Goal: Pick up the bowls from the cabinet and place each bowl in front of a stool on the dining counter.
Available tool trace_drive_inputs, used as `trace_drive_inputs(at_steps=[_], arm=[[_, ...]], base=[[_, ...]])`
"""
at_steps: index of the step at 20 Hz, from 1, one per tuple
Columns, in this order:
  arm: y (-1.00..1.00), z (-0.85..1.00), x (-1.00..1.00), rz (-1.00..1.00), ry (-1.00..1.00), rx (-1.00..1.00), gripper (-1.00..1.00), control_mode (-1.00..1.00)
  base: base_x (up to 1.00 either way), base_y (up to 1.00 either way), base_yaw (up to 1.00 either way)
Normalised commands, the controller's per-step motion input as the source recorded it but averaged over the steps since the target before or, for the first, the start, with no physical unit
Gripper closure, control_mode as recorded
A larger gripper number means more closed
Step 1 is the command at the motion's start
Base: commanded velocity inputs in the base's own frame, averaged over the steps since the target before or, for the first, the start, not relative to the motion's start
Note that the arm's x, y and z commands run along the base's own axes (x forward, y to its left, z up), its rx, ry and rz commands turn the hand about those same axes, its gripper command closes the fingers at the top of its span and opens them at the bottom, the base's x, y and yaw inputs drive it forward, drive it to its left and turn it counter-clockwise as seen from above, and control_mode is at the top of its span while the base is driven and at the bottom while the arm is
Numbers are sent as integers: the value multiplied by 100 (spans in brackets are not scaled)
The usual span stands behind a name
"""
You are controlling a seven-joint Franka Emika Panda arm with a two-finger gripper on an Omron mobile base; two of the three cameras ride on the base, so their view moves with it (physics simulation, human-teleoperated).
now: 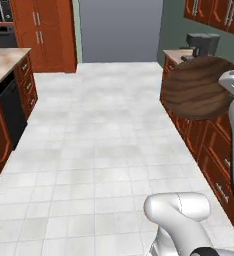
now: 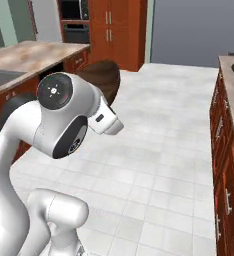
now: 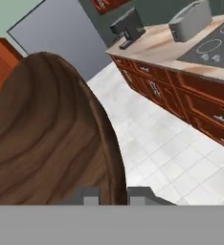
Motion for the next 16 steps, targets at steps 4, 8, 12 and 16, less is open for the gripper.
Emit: trace_drive_inputs(at_steps=[4, 8, 12, 16], arm=[[0, 0, 0, 0, 0, 0, 100, 100], [0, 0, 0, 0, 0, 0, 100, 100], [0, 0, 0, 0, 0, 0, 100, 100], [0, 0, 0, 0, 0, 0, 100, 100]], base=[[-14, 0, 89], [-3, 0, 84], [-6, 9, 79], [-2, 34, 74]])
